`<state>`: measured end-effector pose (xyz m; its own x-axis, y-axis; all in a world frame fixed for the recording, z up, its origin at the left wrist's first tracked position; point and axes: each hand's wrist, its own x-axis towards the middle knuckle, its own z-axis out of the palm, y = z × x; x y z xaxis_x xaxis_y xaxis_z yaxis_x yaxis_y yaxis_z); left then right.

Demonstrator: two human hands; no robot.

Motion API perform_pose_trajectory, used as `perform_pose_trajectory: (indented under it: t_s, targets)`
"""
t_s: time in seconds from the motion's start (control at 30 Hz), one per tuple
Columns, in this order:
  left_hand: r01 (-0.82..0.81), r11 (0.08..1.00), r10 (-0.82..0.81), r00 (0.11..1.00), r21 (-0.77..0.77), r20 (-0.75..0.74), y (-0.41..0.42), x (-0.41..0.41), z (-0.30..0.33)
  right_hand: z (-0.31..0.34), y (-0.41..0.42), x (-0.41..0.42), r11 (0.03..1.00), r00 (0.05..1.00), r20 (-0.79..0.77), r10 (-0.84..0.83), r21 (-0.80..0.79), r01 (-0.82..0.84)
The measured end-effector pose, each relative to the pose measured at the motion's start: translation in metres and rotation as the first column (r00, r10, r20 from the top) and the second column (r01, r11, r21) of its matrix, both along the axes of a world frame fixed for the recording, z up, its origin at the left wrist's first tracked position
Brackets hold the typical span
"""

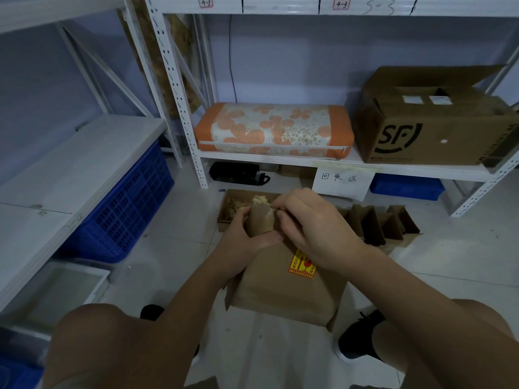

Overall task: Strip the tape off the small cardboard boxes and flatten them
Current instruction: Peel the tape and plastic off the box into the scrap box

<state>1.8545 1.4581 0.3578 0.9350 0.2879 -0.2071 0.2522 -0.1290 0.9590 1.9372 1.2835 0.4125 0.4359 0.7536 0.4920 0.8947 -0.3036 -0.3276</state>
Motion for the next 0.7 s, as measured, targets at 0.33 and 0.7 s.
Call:
perform_pose_trajectory:
  t_s: [0.33, 0.7]
  targets:
    - [-0.044, 0.991, 0.042, 0.999, 0.13, 0.015, 0.0, 0.0, 0.005, -0.001, 0.007, -0.004, 0.999, 0.987, 0.156, -0.039, 0.004, 0.039]
    - [-0.006, 0.979, -0.001, 0.999, 0.204, 0.033, 0.014, 0.0, 0.013, 0.024, 0.012, 0.003, 0.966, 0.983, 0.111, 0.149, -0.23, -0.12]
